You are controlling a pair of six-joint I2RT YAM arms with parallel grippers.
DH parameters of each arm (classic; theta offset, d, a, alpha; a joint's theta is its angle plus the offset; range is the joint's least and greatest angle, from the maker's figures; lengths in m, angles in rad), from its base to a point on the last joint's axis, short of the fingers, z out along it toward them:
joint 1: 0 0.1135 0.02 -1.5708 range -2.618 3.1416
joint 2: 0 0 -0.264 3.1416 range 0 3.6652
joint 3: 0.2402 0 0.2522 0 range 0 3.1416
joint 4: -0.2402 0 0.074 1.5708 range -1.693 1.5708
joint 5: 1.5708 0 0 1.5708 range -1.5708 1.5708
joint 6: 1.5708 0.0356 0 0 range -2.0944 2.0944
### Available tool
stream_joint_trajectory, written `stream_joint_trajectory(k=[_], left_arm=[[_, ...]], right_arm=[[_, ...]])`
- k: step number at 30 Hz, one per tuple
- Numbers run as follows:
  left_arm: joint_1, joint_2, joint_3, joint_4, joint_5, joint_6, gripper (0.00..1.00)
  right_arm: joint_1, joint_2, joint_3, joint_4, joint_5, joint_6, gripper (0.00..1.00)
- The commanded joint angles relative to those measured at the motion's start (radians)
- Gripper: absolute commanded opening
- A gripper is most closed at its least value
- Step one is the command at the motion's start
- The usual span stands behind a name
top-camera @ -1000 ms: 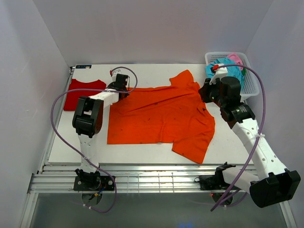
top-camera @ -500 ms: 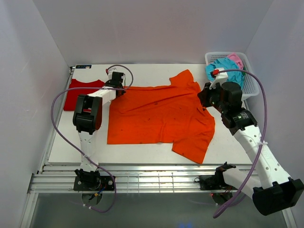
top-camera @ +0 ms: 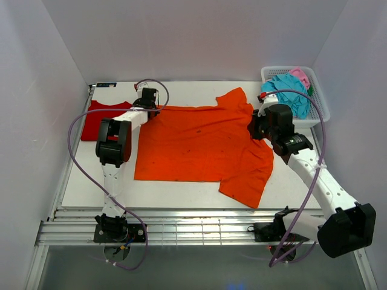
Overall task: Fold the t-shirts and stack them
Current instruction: Flatten out the tshirt, then grap the side of the flattened tshirt furthest away from the robot with both arms
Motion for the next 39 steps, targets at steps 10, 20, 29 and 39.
stream_joint_trajectory(k=[10, 20, 29, 39], left_arm=[[0.024, -0.073, -0.003, -0.003, 0.019, 0.006, 0.04], [0.026, -0.110, 0.064, -0.021, -0.008, 0.056, 0.72], [0.034, -0.059, 0.118, -0.020, -0.008, 0.073, 0.72], [0.035, 0.008, 0.199, -0.012, 0.009, 0.085, 0.69]], right_arm=[[0.001, 0.357, 0.239, 0.101, 0.092, -0.015, 0.20], [-0.074, 1.020, 0.980, -0.131, 0.089, -0.063, 0.37], [-0.174, 1.306, 1.280, -0.186, 0.003, -0.038, 0.47], [-0.212, 1.404, 1.307, -0.100, -0.057, -0.029, 0.47]])
